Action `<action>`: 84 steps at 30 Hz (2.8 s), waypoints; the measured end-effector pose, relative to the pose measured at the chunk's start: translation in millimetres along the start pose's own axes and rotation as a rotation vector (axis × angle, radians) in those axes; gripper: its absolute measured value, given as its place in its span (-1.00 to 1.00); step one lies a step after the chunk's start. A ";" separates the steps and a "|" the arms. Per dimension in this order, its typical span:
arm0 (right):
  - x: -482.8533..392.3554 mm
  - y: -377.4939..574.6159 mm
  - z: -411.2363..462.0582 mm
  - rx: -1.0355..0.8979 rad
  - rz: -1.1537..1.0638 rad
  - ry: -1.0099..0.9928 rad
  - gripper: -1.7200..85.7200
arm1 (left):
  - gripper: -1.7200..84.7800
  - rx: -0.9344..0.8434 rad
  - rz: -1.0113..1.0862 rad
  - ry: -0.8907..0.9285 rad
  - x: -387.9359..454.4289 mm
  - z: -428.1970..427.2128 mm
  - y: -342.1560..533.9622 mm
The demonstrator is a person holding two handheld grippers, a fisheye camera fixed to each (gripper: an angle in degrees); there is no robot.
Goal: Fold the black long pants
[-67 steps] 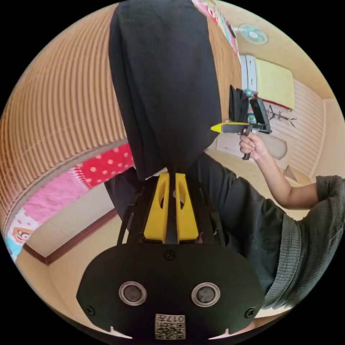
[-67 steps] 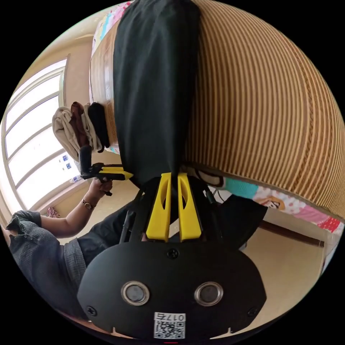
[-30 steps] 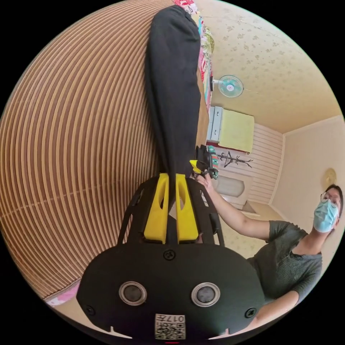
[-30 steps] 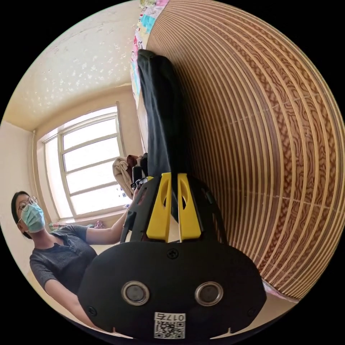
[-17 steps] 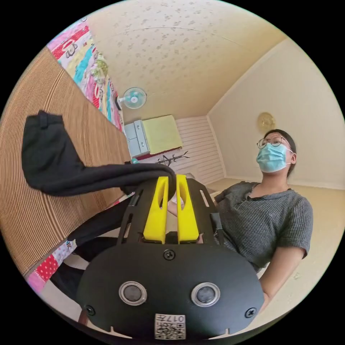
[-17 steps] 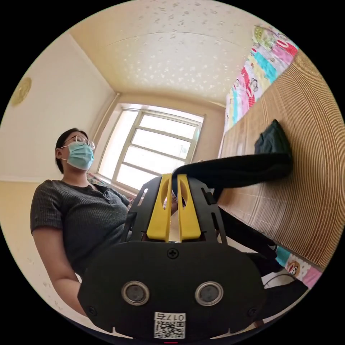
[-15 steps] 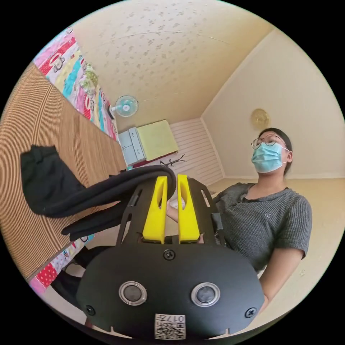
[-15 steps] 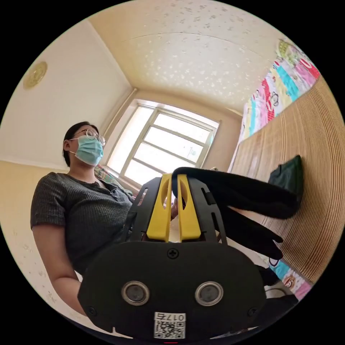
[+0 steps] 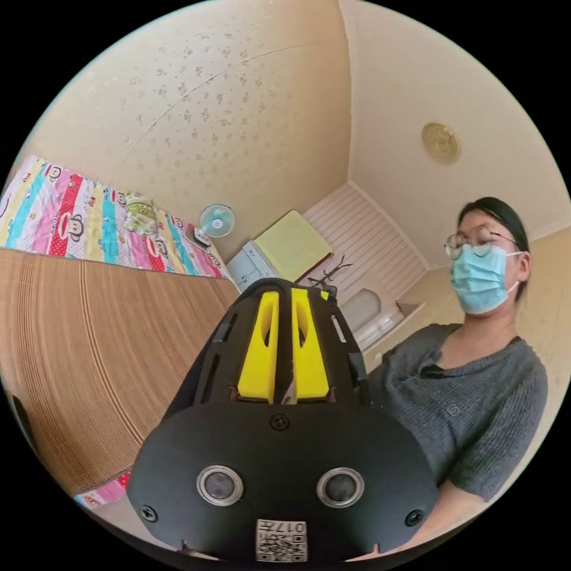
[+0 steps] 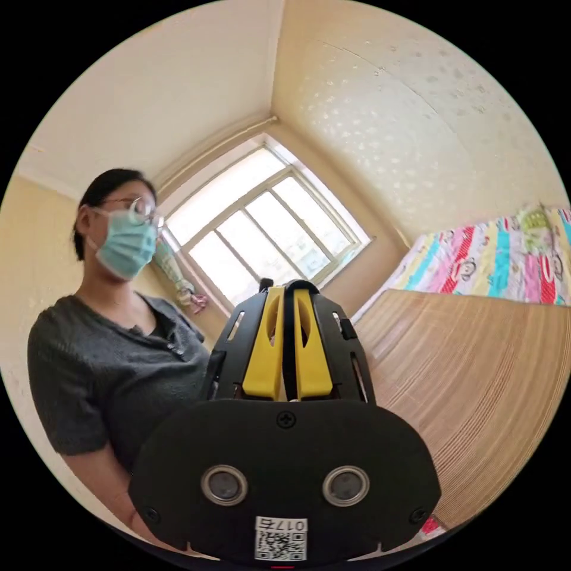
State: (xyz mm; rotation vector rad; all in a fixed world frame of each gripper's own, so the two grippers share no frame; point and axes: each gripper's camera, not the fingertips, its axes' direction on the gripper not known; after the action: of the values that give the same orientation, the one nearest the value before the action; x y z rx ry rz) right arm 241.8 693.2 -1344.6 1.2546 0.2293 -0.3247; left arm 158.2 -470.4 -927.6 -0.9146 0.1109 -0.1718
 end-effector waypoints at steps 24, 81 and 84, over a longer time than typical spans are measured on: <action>270.9 282.4 137.2 -0.522 1.102 0.533 -0.71 | -0.68 -0.468 -0.763 -0.265 -268.6 92.5 246.9; 299.5 136.2 535.1 -1.007 0.488 0.310 -0.95 | -0.73 0.247 -0.906 -1.250 -276.8 -354.4 267.3; 345.0 172.5 412.9 -0.949 0.740 0.511 -0.95 | -0.73 0.235 -0.872 -1.246 -281.8 -352.7 272.2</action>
State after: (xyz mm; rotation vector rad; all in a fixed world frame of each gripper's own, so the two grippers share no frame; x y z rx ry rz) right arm 622.8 306.9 -1187.1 0.3832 0.2855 0.6964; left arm -150.1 -527.0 -1351.5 -0.6483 -1.4494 -0.3781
